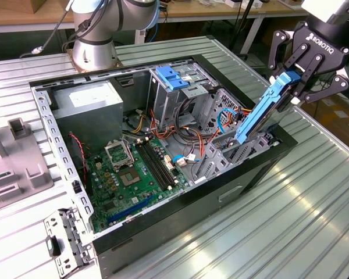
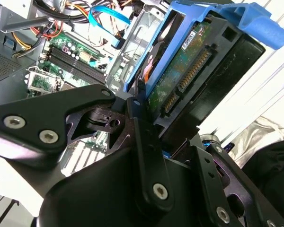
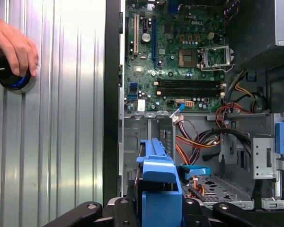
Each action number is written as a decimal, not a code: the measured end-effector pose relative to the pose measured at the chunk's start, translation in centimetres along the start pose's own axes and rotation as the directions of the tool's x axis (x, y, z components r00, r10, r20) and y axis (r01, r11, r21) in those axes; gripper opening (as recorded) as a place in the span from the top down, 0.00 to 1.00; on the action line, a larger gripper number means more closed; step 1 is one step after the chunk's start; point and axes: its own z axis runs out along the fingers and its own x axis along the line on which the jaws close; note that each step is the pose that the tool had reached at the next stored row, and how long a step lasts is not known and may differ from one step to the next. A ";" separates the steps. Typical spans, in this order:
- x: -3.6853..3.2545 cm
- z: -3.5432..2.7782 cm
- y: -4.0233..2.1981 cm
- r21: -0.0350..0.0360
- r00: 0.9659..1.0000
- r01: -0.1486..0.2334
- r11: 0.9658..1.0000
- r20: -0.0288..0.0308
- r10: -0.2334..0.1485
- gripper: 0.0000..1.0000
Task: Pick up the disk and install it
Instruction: 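Insert the disk into the insertion slot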
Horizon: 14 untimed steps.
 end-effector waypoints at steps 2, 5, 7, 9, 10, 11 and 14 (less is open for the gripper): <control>0.00 0.02 0.38 0.000 1.000 0.000 1.000 0.000 0.000 0.64; 0.00 0.04 0.79 0.000 1.000 0.000 1.000 0.000 0.000 0.64; 0.01 0.07 1.02 0.000 1.000 0.000 1.000 0.000 0.000 0.64; 0.00 0.08 1.26 0.000 1.000 0.000 1.000 0.000 0.000 0.64; 0.01 0.09 1.40 0.000 1.000 0.000 1.000 0.000 0.000 0.64; 0.01 0.11 1.47 0.000 1.000 0.000 1.000 0.000 0.000 0.64; 0.01 0.18 1.74 0.000 1.000 0.000 1.000 0.000 0.000 0.64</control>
